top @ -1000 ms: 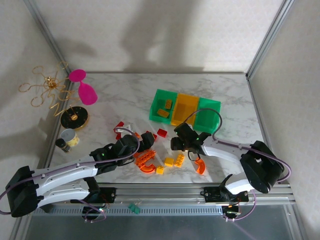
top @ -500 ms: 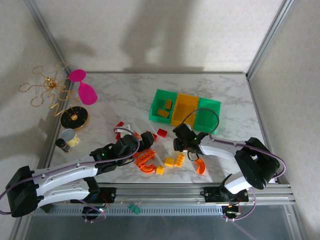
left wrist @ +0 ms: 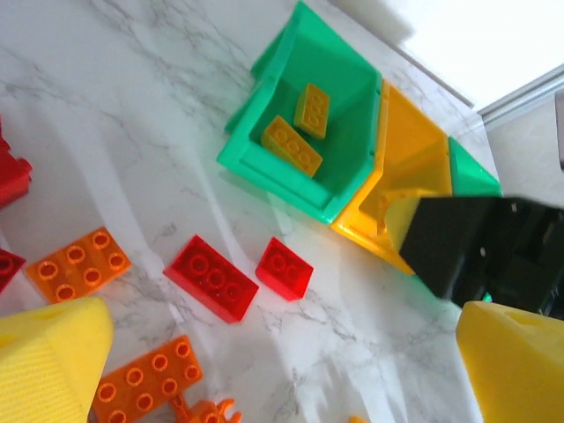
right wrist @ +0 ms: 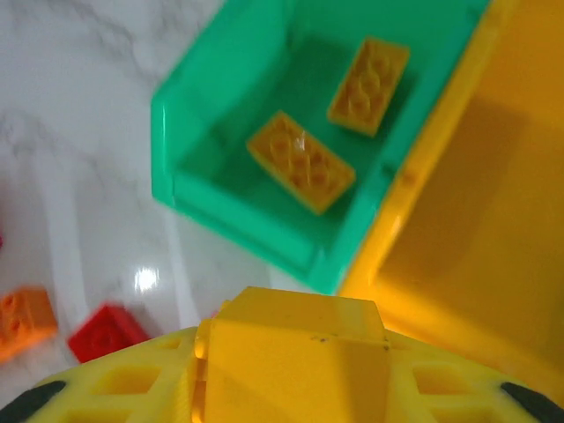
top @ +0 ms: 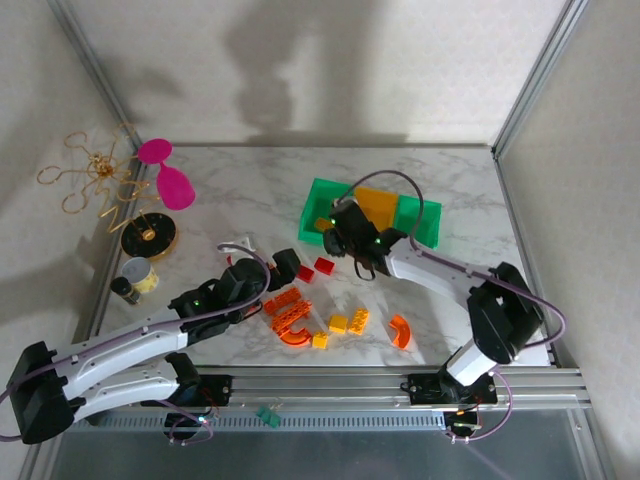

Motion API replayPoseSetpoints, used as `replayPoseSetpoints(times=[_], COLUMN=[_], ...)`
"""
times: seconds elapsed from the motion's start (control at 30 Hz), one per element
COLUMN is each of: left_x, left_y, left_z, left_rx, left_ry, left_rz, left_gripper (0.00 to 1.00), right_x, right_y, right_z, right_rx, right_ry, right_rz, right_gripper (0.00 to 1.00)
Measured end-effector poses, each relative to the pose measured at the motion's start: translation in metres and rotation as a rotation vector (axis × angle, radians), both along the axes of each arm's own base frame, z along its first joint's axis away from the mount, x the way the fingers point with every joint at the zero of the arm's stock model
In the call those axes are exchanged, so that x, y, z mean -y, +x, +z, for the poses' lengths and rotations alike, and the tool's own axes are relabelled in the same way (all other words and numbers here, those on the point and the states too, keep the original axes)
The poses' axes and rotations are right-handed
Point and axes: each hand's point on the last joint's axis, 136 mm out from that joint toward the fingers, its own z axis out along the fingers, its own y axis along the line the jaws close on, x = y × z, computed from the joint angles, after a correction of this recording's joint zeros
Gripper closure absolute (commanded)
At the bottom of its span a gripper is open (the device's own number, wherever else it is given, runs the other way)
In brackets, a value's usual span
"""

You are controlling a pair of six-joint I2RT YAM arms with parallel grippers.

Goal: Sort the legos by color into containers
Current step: Place the lego in the container.

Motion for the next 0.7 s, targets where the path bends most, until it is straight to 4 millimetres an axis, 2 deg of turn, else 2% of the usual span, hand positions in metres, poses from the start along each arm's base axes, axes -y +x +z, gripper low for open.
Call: replayPoseSetpoints(times=[0.13, 0.27, 0.43, 0.53, 0.7], left_x=[-0.012, -0.02, -0.019, -0.018, -0.015], left_y=[0.009, 0.016, 0.019, 0.02, 0.019], left_z=[0.001, 0.0, -0.003, -0.004, -0.001], left_rx=[0.005, 0.007, -0.001, -0.004, -0.003], left_ry=[0.011, 0.02, 0.035, 0.039, 0.03], left_rz=[0.035, 0.057, 0.051, 0.044, 0.027], left_gripper=[0.0, 0.0, 0.0, 0.0, 0.0], right_x=[-0.009, -0.017, -0.024, -0.028, -0.026], right_y=[0.046, 0.091, 0.132, 0.139, 0.129], right_z=[0.004, -0.002, -0.013, -0.013, -0.007], right_rx=[0.033, 0.054, 0.067, 0.07, 0.066], right_ry=[-0.009, -0.028, -0.054, -0.055, -0.037], right_rz=[-0.022, -0.04, -0.049, -0.041, -0.024], right_gripper=[0.57, 0.49, 0.39, 0.38, 0.38])
